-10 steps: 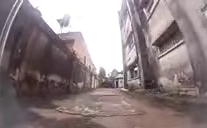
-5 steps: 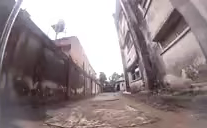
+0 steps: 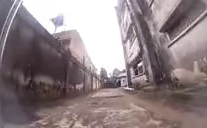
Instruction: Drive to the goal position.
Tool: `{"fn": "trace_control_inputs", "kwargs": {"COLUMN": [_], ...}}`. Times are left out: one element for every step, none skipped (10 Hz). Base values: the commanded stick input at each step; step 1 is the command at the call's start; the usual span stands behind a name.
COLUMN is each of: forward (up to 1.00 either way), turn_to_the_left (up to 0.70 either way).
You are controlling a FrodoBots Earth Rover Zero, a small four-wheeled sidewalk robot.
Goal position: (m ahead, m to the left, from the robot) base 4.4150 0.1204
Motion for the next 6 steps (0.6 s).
{"fn": "trace_control_inputs", "kwargs": {"forward": [1.0, 1.0, 1.0, 1.0, 1.0, 1.0], "turn_to_the_left": [0.0, 0.0, 0.0, 0.0, 0.0, 0.0]}}
